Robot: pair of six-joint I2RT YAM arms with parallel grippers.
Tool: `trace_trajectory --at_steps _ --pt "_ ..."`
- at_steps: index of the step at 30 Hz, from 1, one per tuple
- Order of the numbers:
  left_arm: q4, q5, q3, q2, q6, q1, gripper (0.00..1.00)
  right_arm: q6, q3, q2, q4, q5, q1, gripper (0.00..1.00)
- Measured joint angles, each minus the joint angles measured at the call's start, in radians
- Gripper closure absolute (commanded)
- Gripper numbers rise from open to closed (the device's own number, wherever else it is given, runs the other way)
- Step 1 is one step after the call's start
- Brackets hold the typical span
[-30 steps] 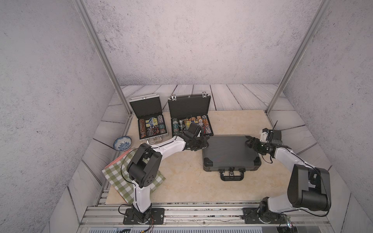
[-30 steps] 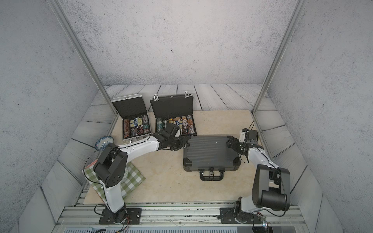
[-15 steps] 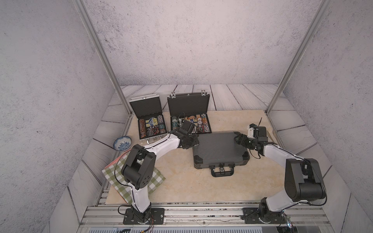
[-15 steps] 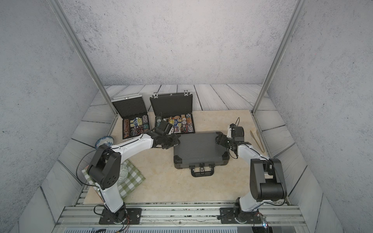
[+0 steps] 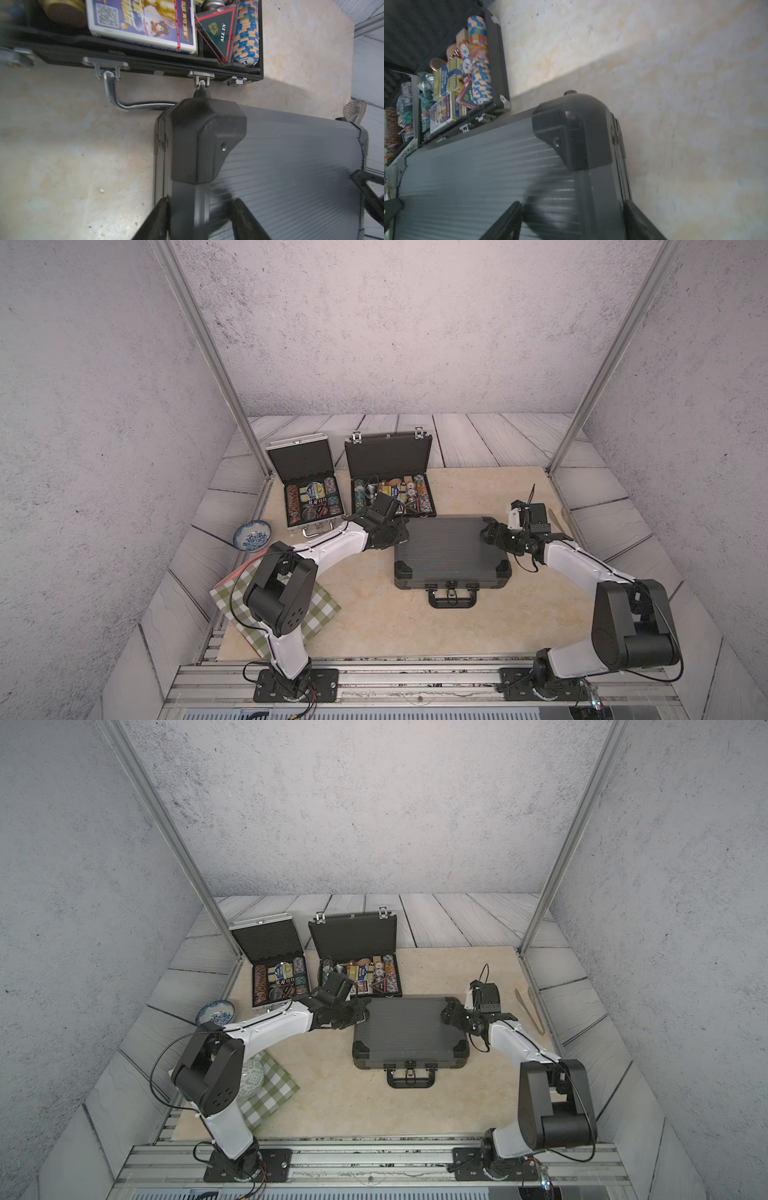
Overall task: Close the poker set cases
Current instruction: Adjust the poker set case at the center of the board.
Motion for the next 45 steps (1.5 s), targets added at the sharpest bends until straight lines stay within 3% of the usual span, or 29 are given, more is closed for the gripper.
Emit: trace_trajectory --at_steps 10,15,27,39,42,45 --pt "-0.03 -0.058 -0.064 -0.073 0.022 -0.034 0.42 -0.002 0.07 -0.036 -0.341 -0.096 -0.019 0.17" --pt "-0.129 -0.058 -0.089 -0.14 0.04 -0.071 0.4 -0.01 0.136 -0.036 -0.468 -0.117 -0.029 0.17" --pt "-0.351 -0.098 -0.075 -0.307 0.121 -0.078 0.39 -0.031 0.272 -0.037 -0.605 -0.11 -0.029 0.16" --pt "-0.41 -0.056 -0.074 -0.338 0.129 -0.097 0.39 -0.069 0.184 -0.194 -0.7 -0.145 -0.023 0.15" --pt "-0.401 -0.013 -0.059 -0.33 0.121 -0.134 0.38 -0.068 0.19 -0.195 -0.707 -0.154 -0.023 0.17" --pt "-0.365 0.027 -0.059 -0.328 0.082 -0.212 0.3 -0.068 0.222 -0.195 -0.705 -0.188 -0.023 0.19"
